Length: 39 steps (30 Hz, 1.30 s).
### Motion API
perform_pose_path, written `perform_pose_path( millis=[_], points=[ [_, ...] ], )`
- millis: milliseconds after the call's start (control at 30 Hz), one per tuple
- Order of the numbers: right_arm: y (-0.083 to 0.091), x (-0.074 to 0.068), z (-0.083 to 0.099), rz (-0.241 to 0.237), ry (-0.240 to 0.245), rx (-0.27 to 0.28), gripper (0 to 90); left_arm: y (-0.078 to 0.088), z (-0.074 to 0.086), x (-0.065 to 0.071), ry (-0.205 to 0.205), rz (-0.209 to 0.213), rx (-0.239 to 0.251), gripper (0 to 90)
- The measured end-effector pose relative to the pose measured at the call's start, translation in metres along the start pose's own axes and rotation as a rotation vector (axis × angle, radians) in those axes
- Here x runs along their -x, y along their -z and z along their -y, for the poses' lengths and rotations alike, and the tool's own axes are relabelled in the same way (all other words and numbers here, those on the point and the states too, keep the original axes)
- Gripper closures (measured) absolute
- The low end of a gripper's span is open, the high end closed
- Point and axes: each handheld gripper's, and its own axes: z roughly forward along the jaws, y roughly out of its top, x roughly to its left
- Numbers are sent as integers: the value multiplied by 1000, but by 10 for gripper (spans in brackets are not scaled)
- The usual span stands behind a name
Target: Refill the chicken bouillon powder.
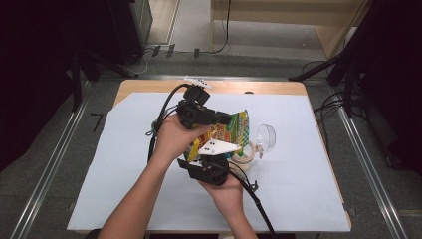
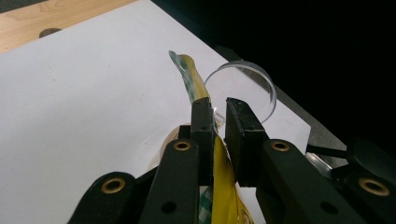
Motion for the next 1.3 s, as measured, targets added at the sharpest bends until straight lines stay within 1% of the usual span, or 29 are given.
perform_pose_path(
  millis=[300, 333, 600, 1133, 1300],
  points=[
    [-1, 0, -2, -6, 10, -12, 686, 3, 0, -3, 6, 0, 2, 816],
    [-1, -1, -3, -10, 14, -13, 686, 4, 1, -3, 13, -1, 3, 816],
    [-1, -3, -6, -8, 24, -23, 686, 7, 1, -4, 18, 2, 10, 816],
    [-1, -4, -9, -11, 22, -31, 687, 9, 0, -6, 26, 4, 18, 812],
    [-3, -3, -7, -21, 3, -21, 688, 8, 0, -3, 19, -3, 10, 810]
  ],
)
